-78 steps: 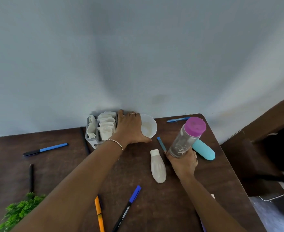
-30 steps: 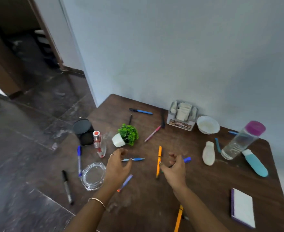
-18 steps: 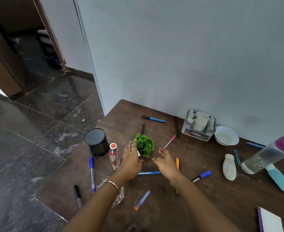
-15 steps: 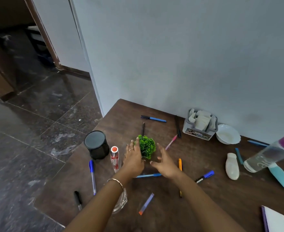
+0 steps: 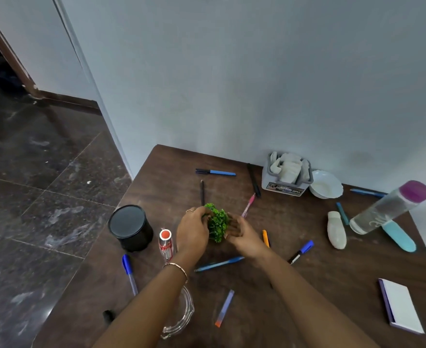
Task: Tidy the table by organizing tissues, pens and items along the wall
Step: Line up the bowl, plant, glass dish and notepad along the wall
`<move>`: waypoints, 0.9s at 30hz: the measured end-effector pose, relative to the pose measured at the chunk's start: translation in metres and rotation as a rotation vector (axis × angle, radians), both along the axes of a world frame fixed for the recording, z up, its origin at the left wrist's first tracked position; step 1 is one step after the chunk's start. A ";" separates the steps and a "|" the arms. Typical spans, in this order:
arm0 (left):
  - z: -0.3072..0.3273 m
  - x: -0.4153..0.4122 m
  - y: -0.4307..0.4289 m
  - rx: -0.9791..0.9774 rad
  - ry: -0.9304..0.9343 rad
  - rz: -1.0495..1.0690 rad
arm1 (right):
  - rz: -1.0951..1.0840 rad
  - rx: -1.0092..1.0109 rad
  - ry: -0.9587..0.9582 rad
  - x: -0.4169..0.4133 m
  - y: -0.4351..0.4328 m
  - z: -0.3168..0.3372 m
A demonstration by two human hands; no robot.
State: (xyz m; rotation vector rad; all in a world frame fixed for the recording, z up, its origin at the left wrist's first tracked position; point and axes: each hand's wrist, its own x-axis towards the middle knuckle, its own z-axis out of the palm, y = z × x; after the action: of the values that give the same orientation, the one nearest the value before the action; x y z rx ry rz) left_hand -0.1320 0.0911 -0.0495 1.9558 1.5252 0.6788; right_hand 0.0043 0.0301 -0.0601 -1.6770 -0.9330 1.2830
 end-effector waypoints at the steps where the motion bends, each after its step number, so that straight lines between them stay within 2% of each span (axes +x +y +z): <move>1: 0.002 -0.001 0.000 0.006 -0.006 0.001 | -0.027 0.011 0.034 0.001 -0.001 0.000; 8: 0.011 0.004 -0.001 -0.008 -0.178 0.014 | -0.122 0.026 0.199 0.020 -0.012 0.008; 13: 0.025 0.039 -0.004 -0.179 -0.454 0.044 | -0.112 0.014 0.350 0.054 -0.025 0.020; 17: 0.041 0.082 -0.008 -0.312 -0.678 -0.006 | -0.117 0.085 0.342 0.087 -0.040 0.036; 19: 0.049 0.110 -0.014 -0.348 -0.746 -0.073 | -0.208 0.165 0.286 0.107 -0.047 0.046; 25: 0.078 0.213 -0.016 -0.419 -0.722 -0.307 | -0.526 0.277 0.154 0.186 -0.054 0.074; 27: 0.087 0.248 -0.012 -0.477 -0.630 -0.359 | -0.566 0.294 0.092 0.217 -0.054 0.080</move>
State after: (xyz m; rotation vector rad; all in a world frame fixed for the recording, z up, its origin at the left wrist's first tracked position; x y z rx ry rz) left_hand 0.1157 0.0790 0.0373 1.4112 0.8258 0.6203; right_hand 0.2209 -0.0237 0.0196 -1.4871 -0.5038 0.7903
